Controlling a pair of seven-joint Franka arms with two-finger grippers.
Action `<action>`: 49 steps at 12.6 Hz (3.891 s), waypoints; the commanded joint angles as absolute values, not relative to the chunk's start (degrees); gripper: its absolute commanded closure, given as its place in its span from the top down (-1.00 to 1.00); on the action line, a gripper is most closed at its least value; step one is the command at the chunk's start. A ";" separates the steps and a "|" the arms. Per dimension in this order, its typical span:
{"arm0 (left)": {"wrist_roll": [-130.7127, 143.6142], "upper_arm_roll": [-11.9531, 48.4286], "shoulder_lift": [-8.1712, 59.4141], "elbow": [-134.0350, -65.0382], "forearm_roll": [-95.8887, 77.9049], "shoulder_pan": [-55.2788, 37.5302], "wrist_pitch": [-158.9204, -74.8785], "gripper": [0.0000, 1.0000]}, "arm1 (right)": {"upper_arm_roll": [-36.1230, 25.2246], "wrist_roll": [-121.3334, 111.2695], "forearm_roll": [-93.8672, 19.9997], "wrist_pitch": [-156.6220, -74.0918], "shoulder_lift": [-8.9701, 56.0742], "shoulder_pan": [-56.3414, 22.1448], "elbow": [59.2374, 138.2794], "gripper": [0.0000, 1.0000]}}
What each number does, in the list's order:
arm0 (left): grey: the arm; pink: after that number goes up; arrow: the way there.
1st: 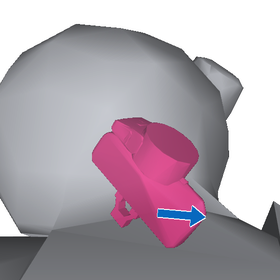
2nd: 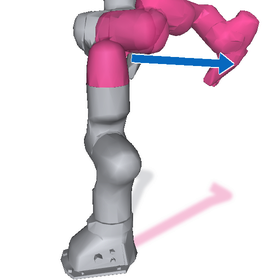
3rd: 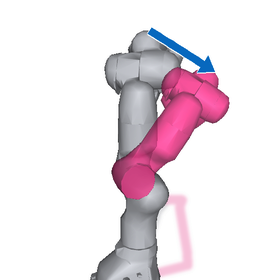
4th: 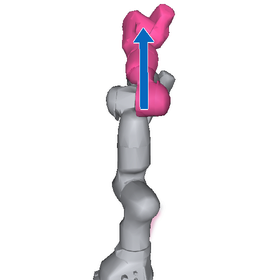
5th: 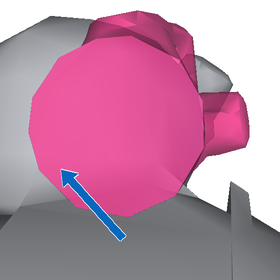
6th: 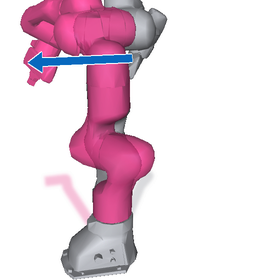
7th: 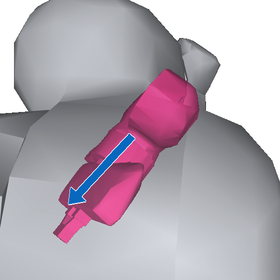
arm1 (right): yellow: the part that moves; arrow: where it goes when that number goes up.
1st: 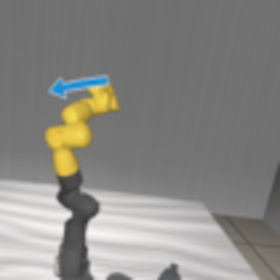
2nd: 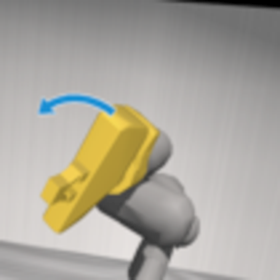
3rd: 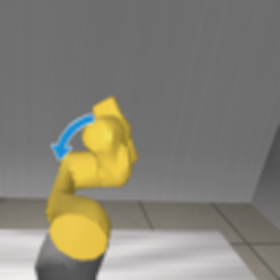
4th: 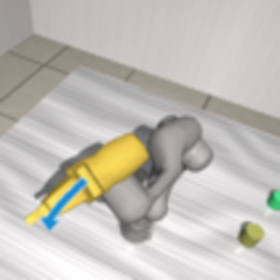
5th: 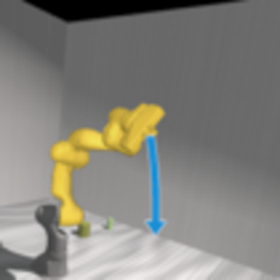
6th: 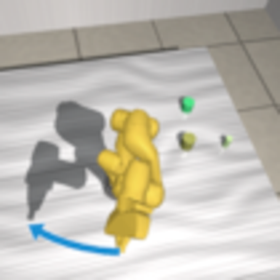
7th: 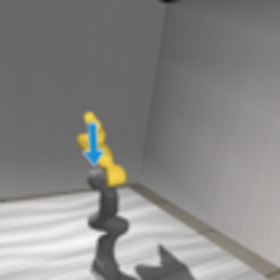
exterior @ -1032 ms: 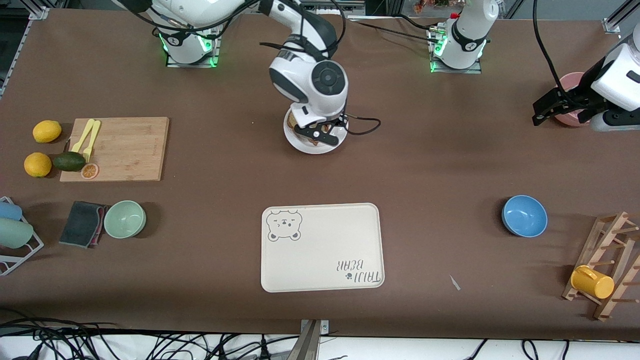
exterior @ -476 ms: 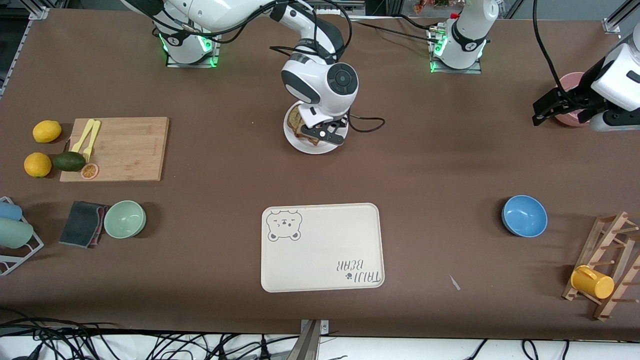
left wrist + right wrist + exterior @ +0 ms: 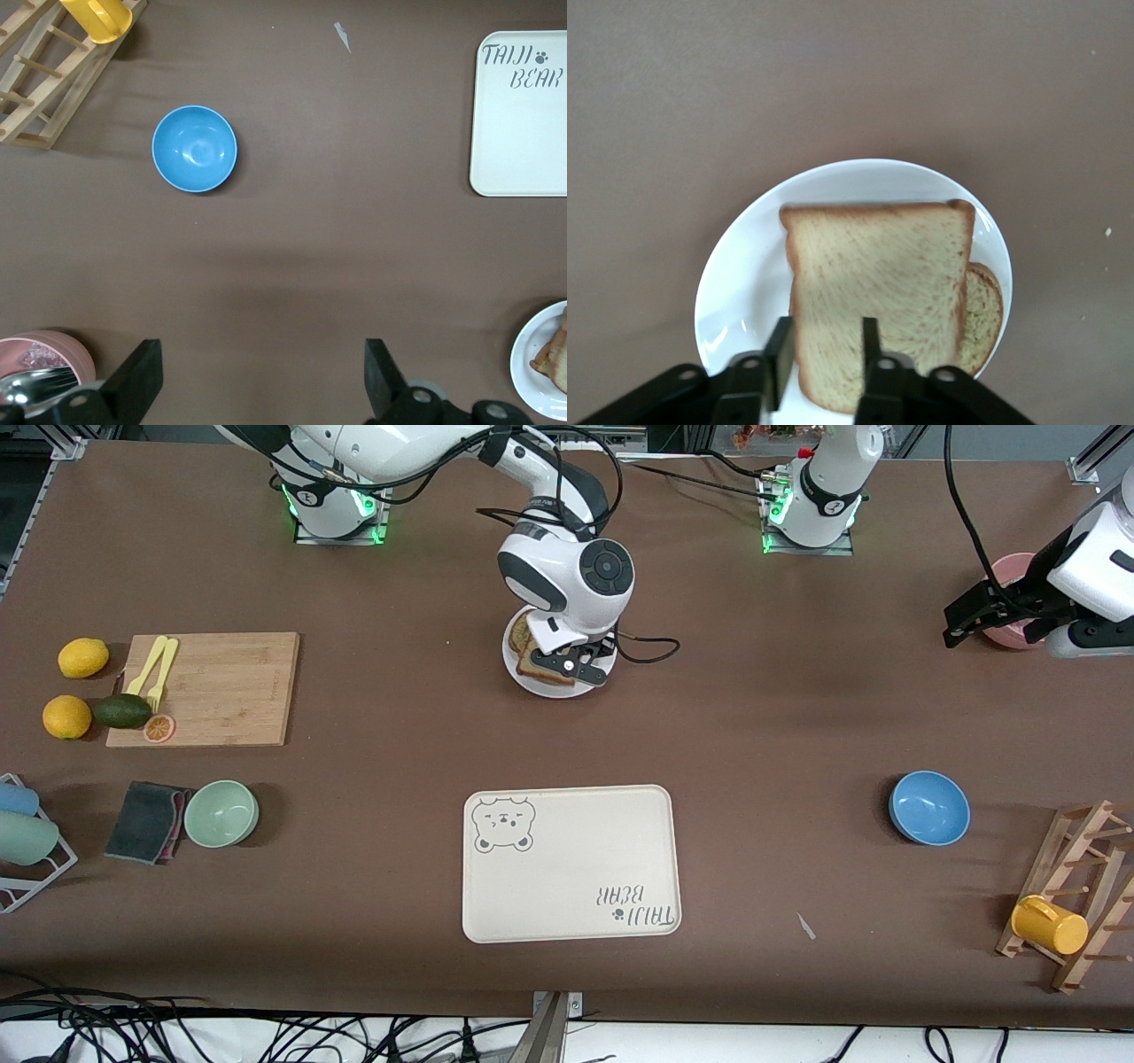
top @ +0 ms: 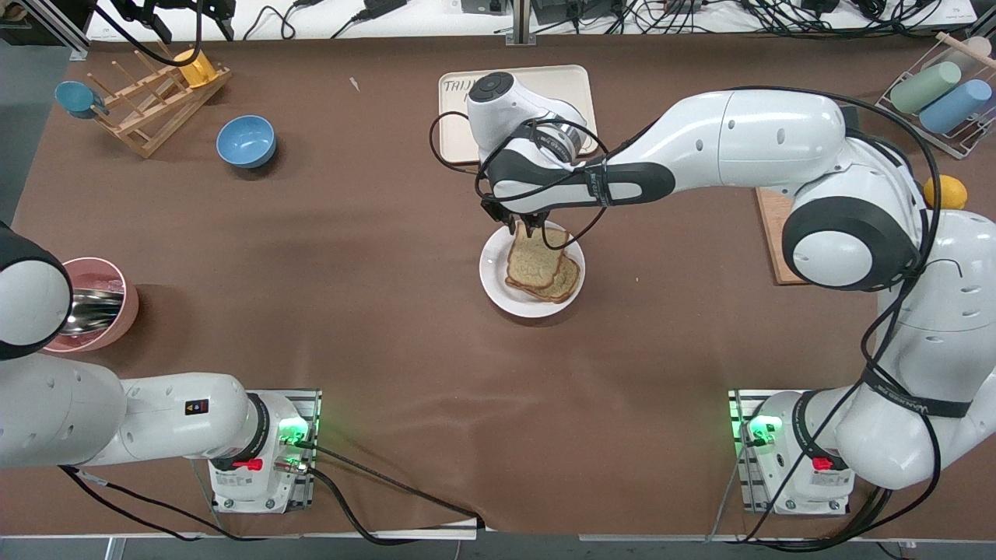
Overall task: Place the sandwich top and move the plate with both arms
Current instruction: 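Lower the bread onto the egg toast and open the right gripper, then withdraw the right gripper while the left gripper reaches toward the plate, then move the left gripper to the plate rim and grasp it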
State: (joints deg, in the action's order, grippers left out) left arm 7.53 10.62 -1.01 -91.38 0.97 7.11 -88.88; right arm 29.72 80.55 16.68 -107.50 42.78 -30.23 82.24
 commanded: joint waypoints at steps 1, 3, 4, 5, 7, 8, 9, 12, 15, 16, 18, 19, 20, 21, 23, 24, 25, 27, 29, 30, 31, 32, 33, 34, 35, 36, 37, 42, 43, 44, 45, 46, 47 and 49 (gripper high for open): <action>7.82 10.55 -0.44 -89.74 -0.44 7.12 -87.54 1.00 | 29.53 84.73 17.84 -106.35 41.50 -30.41 80.51 0.57; 7.74 10.55 -0.44 -89.74 -0.44 7.12 -87.54 1.00 | 29.53 83.24 17.75 -105.82 38.68 -27.53 80.51 0.60; 7.82 10.55 -0.44 -89.74 -0.44 7.12 -87.54 1.00 | 29.53 81.32 17.67 -105.04 37.54 -25.94 80.51 0.64; 7.82 10.55 -0.44 -89.74 -0.44 7.12 -87.54 1.00 | 29.53 79.30 17.84 -104.77 37.18 -24.45 80.51 0.71; 7.82 10.55 -0.44 -89.74 -0.44 7.12 -87.54 1.00 | 28.13 72.81 17.67 -104.85 34.90 -21.20 81.04 0.90; 7.82 10.63 -0.44 -89.74 -0.44 7.12 -87.54 1.00 | 27.43 68.51 17.14 -104.77 33.85 -19.27 81.12 0.95; 7.82 10.63 -0.44 -89.74 -0.44 7.03 -87.45 1.00 | 27.33 64.73 16.88 -104.68 33.14 -16.90 81.65 0.97; 8.96 10.72 -0.53 -89.74 -0.44 6.94 -87.54 1.00 | 27.25 55.50 16.79 -103.63 32.17 -11.71 82.26 0.97; 8.96 10.81 -0.53 -89.74 -0.44 6.94 -87.45 1.00 | 27.25 49.66 16.70 -98.28 31.56 -5.12 82.27 0.98; 8.96 10.72 -0.53 -89.74 -0.44 6.94 -87.45 1.00 | 27.33 47.22 16.61 -97.04 30.68 -3.18 82.09 0.98; 8.70 10.63 -0.44 -89.74 -0.44 7.03 -87.45 1.00 | 26.90 41.95 10.68 -96.50 28.05 -0.54 81.65 0.99; 8.88 10.55 -0.44 -89.74 -0.44 7.03 -87.45 1.00 | 26.98 39.23 8.37 -96.42 26.91 1.65 81.65 0.99; 8.88 10.63 -0.35 -89.82 -0.35 7.03 -87.45 1.00 | 26.98 36.33 7.74 -96.24 26.29 2.89 81.65 0.99; 8.35 10.55 -0.26 -90.00 -0.44 7.29 -87.36 1.00 | 26.55 35.17 7.73 -95.72 24.80 3.77 81.65 0.99; 8.87 10.63 -0.18 -90.61 -0.44 7.29 -87.28 1.00 | 24.01 34.72 7.73 -94.84 23.38 4.13 81.74 0.99; 8.88 10.55 0.69 -90.62 -0.44 7.38 -87.28 1.00 | 22.78 33.59 7.73 -93.35 23.12 4.22 81.65 1.00; 8.88 10.55 1.75 -90.53 -0.44 7.47 -87.28 1.00 | 22.68 31.23 7.73 -92.47 22.16 4.39 81.65 1.00; 8.62 10.55 3.95 -90.61 -0.44 7.56 -87.36 1.00 | 19.62 24.56 7.65 -92.46 19.61 4.57 81.65 1.00; 8.53 10.63 5.53 -90.88 -0.53 7.56 -87.36 1.00 | 16.10 19.17 7.65 -92.29 18.55 4.57 81.65 1.00; 8.44 10.63 6.15 -90.97 -0.61 7.47 -87.36 1.00 | 15.30 18.73 7.65 -92.20 17.67 4.57 81.65 1.00; 8.18 10.63 6.50 -90.97 -2.27 7.56 -87.45 1.00 | 14.60 18.46 7.65 -92.20 17.23 4.57 81.74 1.00; 8.17 10.55 7.46 -91.05 -5.33 7.91 -87.45 1.00 | 14.50 17.59 7.56 -92.20 16.53 4.57 82.00 1.00; 8.17 10.46 7.91 -92.01 -7.19 7.91 -87.89 1.00 | 14.33 16.53 7.56 -92.20 16.35 4.57 82.00 1.00; 8.17 10.46 7.74 -93.76 -7.55 7.82 -89.72 1.00 | 13.98 16.09 7.56 -92.46 15.74 4.74 82.18 1.00; 8.09 10.55 7.04 -96.56 -7.73 7.74 -92.09 1.00 | 14.06 15.47 6.43 -92.37 14.60 5.88 82.35 1.00; 8.09 10.55 6.25 -98.68 -8.52 7.30 -93.76 1.00 | 14.15 15.29 3.20 -92.46 14.15 7.98 82.35 1.00; 7.65 10.55 6.07 -100.96 -11.22 7.21 -95.35 1.00 | 13.80 14.42 1.16 -92.37 13.45 8.52 82.79 1.00; -2.35 10.46 3.97 -112.20 -21.52 7.29 -101.31 0.93 | 8.71 4.86 1.75 -92.81 8.10 7.12 86.73 0.99; -4.46 10.46 3.52 -114.76 -23.53 7.12 -104.21 0.90 | 8.18 4.05 2.02 -93.42 7.56 7.21 87.71 0.99; -5.27 10.46 3.43 -116.96 -26.60 6.60 -105.89 0.90 | 7.91 4.13 2.11 -94.04 7.47 7.12 87.98 0.99; -5.53 10.46 3.34 -119.16 -30.20 5.63 -107.74 0.90 | 7.82 4.65 2.11 -94.22 7.21 7.12 88.24 0.99; -5.62 10.46 3.08 -121.53 -33.11 4.23 -109.84 0.91 | 7.56 5.18 1.94 -94.65 6.51 7.03 89.37 0.99; -5.62 10.46 2.73 -123.73 -35.05 2.39 -112.56 0.91 | 6.60 7.36 1.06 -95.35 5.72 6.94 90.52 0.98; -6.06 10.46 2.81 -126.81 -39.26 -0.95 -116.70 0.91 | 4.49 10.54 0.70 -95.27 5.63 4.67 90.70 0.98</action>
